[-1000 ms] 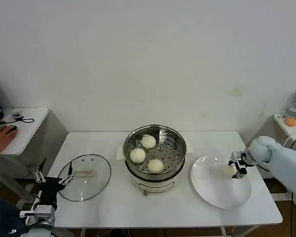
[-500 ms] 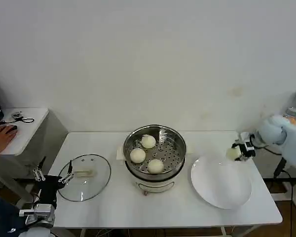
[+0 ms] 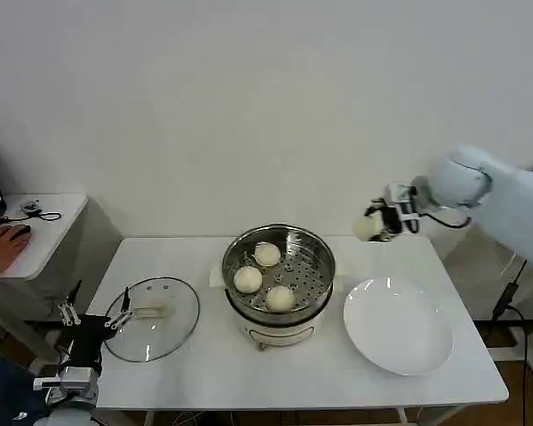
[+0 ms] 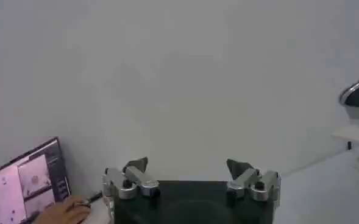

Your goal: Take steamed baozi put them in steamer then cover it.

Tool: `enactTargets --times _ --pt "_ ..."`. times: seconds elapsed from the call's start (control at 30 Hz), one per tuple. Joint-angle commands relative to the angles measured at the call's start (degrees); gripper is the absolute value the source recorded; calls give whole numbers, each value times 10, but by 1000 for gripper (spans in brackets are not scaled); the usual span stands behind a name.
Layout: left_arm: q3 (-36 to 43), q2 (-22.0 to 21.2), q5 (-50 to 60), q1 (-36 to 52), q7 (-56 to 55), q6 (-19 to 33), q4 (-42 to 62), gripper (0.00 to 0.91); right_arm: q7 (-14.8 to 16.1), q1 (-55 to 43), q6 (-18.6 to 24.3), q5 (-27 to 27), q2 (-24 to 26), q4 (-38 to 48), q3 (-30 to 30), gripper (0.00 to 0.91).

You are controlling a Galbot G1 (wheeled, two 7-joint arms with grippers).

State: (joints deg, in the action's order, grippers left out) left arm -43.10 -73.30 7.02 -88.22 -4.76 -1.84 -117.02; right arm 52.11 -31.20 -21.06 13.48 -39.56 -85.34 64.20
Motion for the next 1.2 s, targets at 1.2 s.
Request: enactTargets --times 1.2 --pt "-11 -2 -3 1 -1 1 2 907 -117 86 -158 151 -145 41 54 907"
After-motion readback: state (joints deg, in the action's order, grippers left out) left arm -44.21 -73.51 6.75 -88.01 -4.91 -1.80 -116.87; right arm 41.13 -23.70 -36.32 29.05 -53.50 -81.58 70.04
